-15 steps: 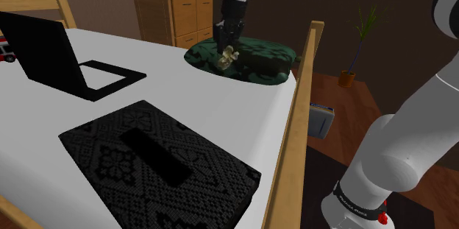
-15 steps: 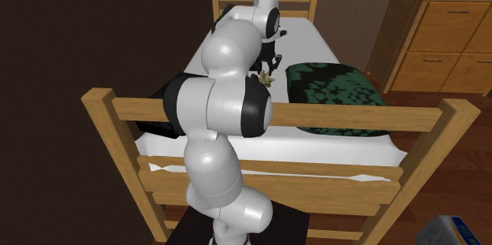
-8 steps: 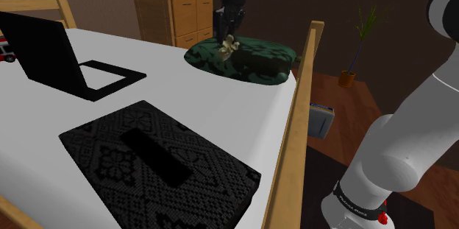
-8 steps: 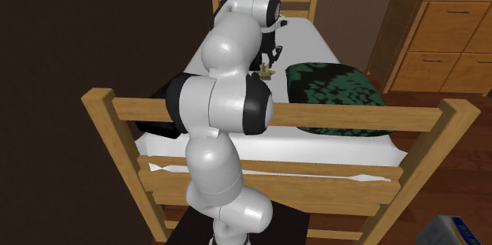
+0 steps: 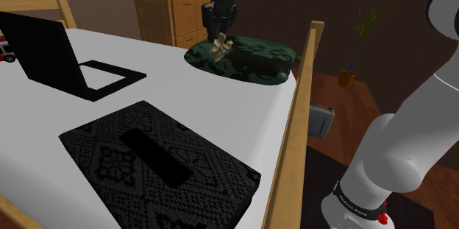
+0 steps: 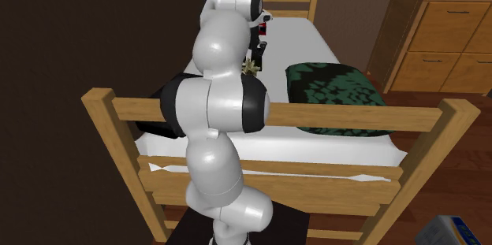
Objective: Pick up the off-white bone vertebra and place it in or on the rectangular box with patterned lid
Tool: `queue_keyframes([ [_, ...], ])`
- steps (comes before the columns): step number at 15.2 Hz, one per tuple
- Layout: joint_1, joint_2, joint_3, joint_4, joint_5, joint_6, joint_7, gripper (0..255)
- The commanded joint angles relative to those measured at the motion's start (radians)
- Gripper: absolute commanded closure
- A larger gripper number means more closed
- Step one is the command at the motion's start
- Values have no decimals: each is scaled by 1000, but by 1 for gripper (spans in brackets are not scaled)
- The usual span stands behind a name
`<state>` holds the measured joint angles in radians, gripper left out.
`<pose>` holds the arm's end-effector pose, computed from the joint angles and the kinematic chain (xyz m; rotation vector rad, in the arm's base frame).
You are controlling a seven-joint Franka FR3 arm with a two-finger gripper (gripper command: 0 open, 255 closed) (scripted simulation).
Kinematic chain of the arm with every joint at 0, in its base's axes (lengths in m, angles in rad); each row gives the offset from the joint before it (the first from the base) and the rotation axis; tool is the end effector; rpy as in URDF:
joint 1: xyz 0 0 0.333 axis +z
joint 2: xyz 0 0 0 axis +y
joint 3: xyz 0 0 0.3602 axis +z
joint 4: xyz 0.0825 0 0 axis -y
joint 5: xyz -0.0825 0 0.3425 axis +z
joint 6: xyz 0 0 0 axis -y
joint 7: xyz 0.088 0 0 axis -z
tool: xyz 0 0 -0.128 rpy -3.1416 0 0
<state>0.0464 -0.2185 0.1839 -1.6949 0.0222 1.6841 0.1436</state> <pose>0.4342 0.1178 0.7079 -3.1020 -0.1338 -0.3175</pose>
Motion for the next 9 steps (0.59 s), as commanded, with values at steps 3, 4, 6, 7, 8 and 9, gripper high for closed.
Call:
queue_keyframes([
  [3,37,-15,64,2,-3,-17,101,255],
  [4,45,-13,80,7,-5,-20,126,255],
  [6,63,-7,113,21,-9,-28,177,255],
  [7,71,-3,130,30,-12,-33,202,255],
  [8,80,4,147,39,-16,-37,228,255],
  [9,89,11,164,51,-20,-42,255,255],
])
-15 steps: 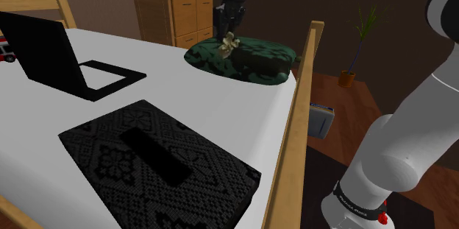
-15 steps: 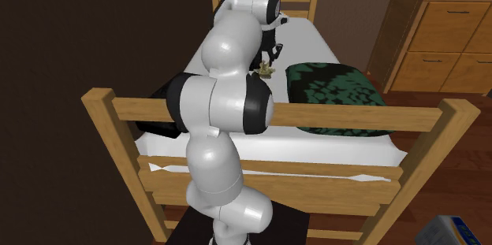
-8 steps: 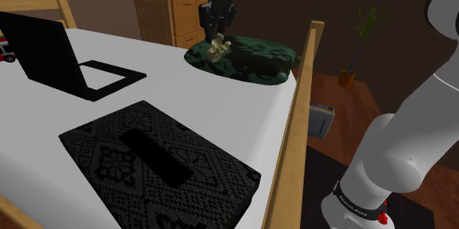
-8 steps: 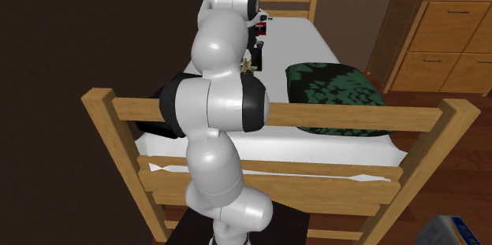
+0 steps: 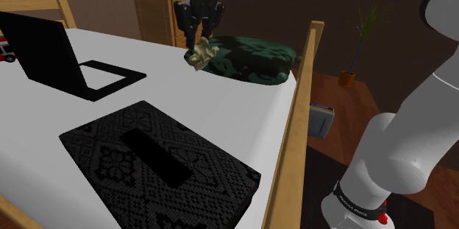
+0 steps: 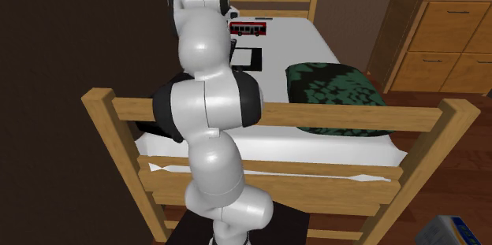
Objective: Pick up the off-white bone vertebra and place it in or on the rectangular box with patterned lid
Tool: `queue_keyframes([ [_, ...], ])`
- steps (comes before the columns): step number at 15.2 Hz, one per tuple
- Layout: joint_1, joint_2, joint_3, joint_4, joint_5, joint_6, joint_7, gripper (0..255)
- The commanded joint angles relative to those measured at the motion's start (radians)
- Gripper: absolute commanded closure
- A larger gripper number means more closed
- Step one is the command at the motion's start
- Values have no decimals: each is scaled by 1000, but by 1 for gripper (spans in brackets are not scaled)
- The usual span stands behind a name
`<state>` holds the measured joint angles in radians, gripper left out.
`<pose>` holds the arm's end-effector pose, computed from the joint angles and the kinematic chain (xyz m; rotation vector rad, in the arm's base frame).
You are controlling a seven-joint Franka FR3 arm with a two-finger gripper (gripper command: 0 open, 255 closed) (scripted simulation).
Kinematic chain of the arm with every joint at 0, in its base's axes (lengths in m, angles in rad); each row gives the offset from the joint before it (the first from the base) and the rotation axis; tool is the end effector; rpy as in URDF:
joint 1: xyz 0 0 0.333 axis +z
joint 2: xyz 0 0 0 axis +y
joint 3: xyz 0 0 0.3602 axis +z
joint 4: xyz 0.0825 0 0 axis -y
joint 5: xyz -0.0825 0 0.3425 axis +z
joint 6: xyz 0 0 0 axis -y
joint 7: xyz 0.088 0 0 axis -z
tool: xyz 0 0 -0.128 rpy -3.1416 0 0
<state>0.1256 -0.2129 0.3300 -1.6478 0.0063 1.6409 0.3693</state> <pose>0.3931 0.2194 0.7174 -3.1021 -0.1338 -0.3168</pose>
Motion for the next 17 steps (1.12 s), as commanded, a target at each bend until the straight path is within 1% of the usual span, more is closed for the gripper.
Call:
queue_keyframes([
  [1,18,14,36,16,-8,-4,56,255],
  [5,55,62,109,80,-36,-28,165,255],
  [9,99,135,185,168,-83,-60,282,255],
  [13,161,237,261,286,-156,-106,405,255],
  [14,181,268,279,322,-180,-120,436,255],
  [15,219,325,309,387,-224,-148,488,255],
  [17,213,303,299,334,-209,-112,485,255],
])
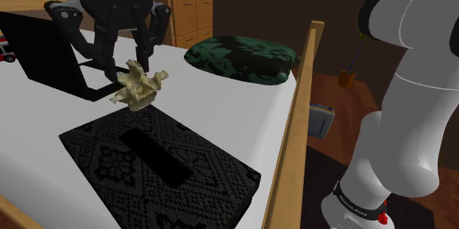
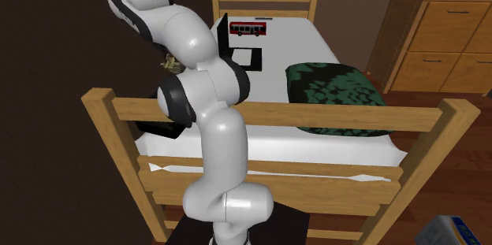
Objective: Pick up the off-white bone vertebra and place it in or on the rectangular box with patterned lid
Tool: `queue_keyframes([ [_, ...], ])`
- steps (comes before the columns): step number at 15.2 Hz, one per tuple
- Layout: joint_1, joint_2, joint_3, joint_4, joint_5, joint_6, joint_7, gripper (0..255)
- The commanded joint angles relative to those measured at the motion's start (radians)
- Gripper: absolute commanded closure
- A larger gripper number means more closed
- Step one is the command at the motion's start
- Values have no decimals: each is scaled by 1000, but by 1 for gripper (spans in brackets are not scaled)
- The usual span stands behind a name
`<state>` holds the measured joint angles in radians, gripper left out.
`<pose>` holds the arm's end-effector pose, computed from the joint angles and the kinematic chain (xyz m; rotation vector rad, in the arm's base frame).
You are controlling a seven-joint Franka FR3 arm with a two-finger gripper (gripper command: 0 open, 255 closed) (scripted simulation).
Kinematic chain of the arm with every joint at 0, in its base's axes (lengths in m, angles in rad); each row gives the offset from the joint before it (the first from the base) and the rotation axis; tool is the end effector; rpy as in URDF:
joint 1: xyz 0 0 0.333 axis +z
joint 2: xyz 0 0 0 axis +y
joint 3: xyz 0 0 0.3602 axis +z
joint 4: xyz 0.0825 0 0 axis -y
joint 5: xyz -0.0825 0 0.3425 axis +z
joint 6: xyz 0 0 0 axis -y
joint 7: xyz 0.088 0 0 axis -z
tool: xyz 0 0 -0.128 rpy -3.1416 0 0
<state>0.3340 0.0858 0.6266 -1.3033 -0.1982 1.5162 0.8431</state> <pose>0.3429 0.4090 0.7215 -3.1022 -0.1352 -0.3165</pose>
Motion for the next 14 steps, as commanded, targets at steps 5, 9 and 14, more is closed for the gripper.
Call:
queue_keyframes([
  [5,-13,-39,-7,-127,25,97,5,255],
  [9,-22,-65,-13,-210,41,159,2,255],
  [14,-28,-88,-18,-303,55,234,1,255],
])
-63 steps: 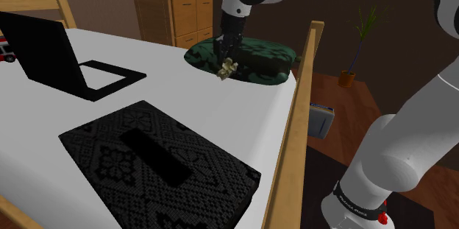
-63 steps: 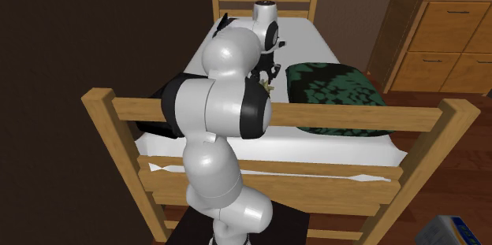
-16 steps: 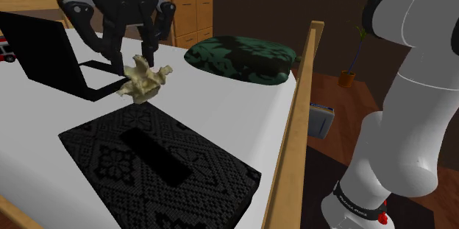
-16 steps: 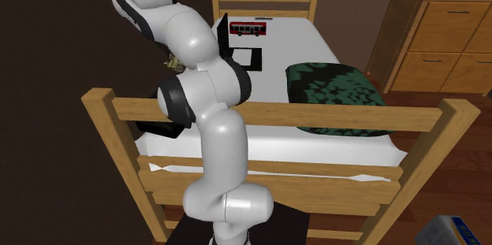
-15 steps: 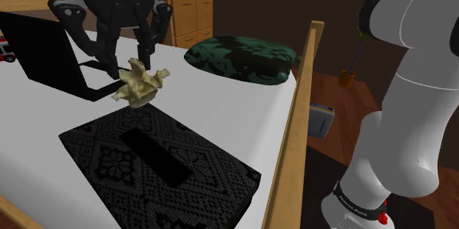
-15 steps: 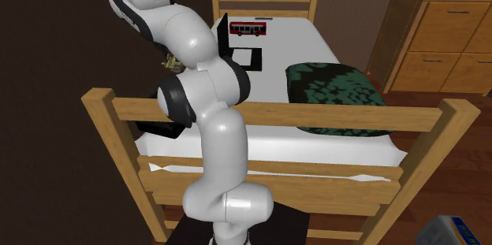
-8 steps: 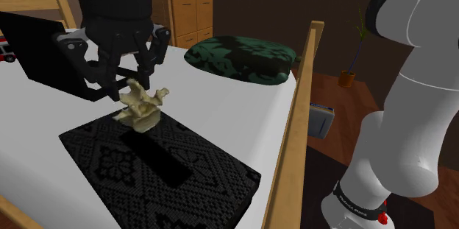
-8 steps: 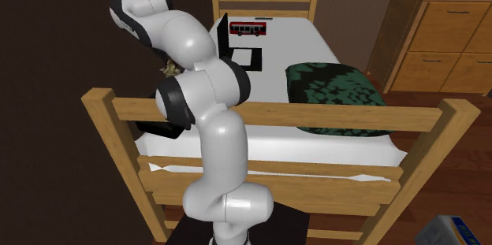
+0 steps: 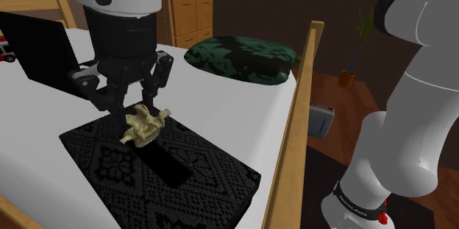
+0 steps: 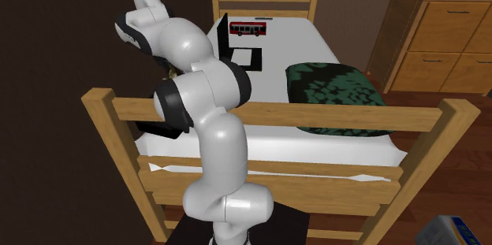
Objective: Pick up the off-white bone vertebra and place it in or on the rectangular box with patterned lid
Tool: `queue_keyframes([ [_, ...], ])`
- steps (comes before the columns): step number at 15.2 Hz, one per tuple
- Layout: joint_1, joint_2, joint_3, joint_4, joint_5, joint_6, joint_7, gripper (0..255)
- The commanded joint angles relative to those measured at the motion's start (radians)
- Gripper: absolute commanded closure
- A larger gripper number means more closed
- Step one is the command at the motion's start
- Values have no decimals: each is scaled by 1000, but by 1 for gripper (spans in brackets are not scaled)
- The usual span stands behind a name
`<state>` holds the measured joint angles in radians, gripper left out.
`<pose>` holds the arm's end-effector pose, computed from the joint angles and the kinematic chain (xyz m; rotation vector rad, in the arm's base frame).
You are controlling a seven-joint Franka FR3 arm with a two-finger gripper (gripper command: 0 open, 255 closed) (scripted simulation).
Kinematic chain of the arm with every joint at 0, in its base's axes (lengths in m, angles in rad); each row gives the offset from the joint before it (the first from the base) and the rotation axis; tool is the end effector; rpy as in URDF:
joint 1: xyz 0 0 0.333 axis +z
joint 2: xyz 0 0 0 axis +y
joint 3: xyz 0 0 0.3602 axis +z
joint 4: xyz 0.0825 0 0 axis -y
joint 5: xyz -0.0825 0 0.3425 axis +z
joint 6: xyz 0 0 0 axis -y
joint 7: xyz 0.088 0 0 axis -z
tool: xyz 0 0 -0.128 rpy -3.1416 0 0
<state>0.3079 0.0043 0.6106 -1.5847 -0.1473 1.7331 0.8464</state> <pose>0.3374 0.4133 0.6566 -3.1027 -0.1322 -0.3169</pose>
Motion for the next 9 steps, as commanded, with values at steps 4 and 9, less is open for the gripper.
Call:
queue_keyframes([
  [4,-4,-14,-4,-55,8,45,-1,255],
  [9,-4,-14,-4,-55,8,45,-1,255],
])
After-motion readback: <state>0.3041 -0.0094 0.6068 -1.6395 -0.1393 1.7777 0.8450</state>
